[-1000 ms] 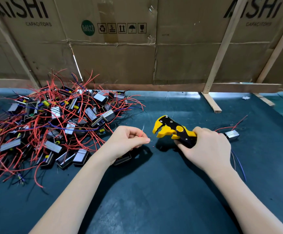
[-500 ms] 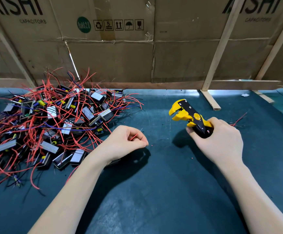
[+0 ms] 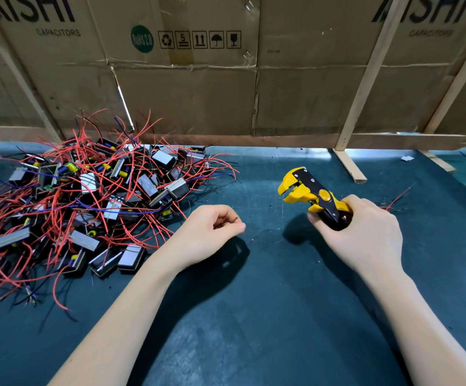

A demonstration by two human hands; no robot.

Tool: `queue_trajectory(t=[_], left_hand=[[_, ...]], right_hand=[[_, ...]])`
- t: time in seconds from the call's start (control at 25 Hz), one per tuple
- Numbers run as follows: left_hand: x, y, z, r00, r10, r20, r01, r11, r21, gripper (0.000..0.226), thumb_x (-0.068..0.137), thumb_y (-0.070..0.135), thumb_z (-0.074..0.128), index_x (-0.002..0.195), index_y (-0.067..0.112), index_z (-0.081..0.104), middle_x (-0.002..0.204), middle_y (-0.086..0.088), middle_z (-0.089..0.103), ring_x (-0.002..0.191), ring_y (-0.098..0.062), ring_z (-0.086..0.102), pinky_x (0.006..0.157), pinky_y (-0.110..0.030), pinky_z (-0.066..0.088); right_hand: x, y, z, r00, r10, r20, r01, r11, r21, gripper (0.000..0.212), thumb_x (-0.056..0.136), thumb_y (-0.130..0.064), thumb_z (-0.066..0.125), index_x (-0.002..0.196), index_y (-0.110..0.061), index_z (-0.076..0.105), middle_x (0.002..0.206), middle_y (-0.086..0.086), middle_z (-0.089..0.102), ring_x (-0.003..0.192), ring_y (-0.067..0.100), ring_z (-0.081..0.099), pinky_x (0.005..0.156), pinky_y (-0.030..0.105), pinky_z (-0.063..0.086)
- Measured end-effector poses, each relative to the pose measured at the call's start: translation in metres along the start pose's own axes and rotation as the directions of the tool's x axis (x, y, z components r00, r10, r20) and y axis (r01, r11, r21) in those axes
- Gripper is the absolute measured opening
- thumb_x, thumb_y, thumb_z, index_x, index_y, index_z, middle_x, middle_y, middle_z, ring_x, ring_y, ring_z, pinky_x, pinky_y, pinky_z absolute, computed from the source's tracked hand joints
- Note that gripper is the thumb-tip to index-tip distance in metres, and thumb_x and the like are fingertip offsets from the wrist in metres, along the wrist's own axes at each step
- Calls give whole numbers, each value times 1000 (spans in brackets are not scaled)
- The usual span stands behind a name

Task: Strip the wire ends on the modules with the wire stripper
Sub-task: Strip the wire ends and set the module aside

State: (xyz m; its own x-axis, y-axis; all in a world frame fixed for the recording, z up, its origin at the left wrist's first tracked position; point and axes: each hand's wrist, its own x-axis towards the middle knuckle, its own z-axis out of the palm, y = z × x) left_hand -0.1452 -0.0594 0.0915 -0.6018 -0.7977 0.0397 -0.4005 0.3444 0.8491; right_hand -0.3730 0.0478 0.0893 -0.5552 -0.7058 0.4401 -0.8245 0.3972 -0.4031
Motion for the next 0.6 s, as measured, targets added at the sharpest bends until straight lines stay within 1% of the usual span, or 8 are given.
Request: queue_trajectory(t=[0.08, 0.12, 0.24, 0.36, 0.4, 0.52, 0.56, 0.6], left_hand=[[2, 1, 1, 996, -88, 21, 90, 980, -177, 26, 95, 10, 54, 71, 10, 63, 51, 7, 43, 39, -4, 31, 40, -13, 25], [2, 1, 2, 995, -103, 19, 105, 975, -196, 30, 95, 9, 51, 68, 11, 62, 49, 8, 42, 38, -5, 29, 39, -14, 23], [0, -2, 3, 998, -65, -21, 63, 995, -73, 33, 91, 10, 53, 62, 17, 66, 45, 9, 39, 40, -7, 27, 41, -18, 20], [-1, -3, 3, 999, -40, -17, 38, 995, -87, 25, 86, 23, 58, 66, 18, 72, 47, 3, 30, 44, -12, 20, 44, -24, 16], [-1, -3, 3, 1000, -24, -11, 23, 995, -95, 23, 85, 28, 60, 68, 20, 74, 48, 2, 30, 47, -13, 20, 46, -25, 17], [-2, -4, 4, 999, 35, -2, -35, 997, -76, 19, 90, 34, 68, 76, 27, 79, 51, 5, 45, 55, -11, 29, 54, -24, 25], [-2, -4, 5, 999, 48, -9, -49, 997, -57, 19, 90, 36, 68, 77, 28, 79, 50, 6, 44, 55, -11, 28, 54, -23, 24], [-2, -5, 5, 998, 50, -25, -51, 998, -42, 18, 90, 38, 68, 78, 29, 79, 49, 6, 37, 53, -11, 25, 52, -23, 22]], right_hand=[[0, 0, 0, 1000, -11, 1, 11, 1000, -2, 51, 75, -61, 68, 71, -13, 52, 69, 1, 54, 71, 33, 57, 75, 46, 47], [0, 0, 1, 1000, -21, -1, 21, 1000, -5, 50, 75, -61, 68, 71, -14, 51, 68, 0, 53, 70, 32, 57, 74, 46, 46], [-1, 0, 2, 999, -43, -7, 43, 999, -15, 49, 74, -60, 69, 70, -15, 48, 66, -2, 49, 66, 30, 51, 74, 43, 43], [-1, 0, 3, 999, -50, -14, 50, 999, -16, 49, 74, -59, 69, 69, -16, 46, 64, -3, 48, 62, 25, 42, 71, 41, 42], [-1, 0, 3, 999, -48, -12, 48, 999, -18, 49, 74, -60, 69, 69, -16, 47, 64, -3, 48, 62, 25, 42, 71, 41, 42], [0, 0, 4, 999, -37, -5, 37, 999, -24, 49, 74, -60, 68, 69, -16, 47, 65, -2, 50, 62, 26, 43, 73, 42, 43], [1, 1, 4, 1000, -31, -2, 31, 999, -25, 49, 74, -60, 68, 69, -16, 47, 66, -2, 51, 63, 26, 45, 74, 43, 44], [1, 1, 3, 1000, -25, 0, 25, 1000, -20, 49, 74, -60, 68, 70, -16, 48, 66, -1, 51, 64, 27, 48, 74, 44, 45]])
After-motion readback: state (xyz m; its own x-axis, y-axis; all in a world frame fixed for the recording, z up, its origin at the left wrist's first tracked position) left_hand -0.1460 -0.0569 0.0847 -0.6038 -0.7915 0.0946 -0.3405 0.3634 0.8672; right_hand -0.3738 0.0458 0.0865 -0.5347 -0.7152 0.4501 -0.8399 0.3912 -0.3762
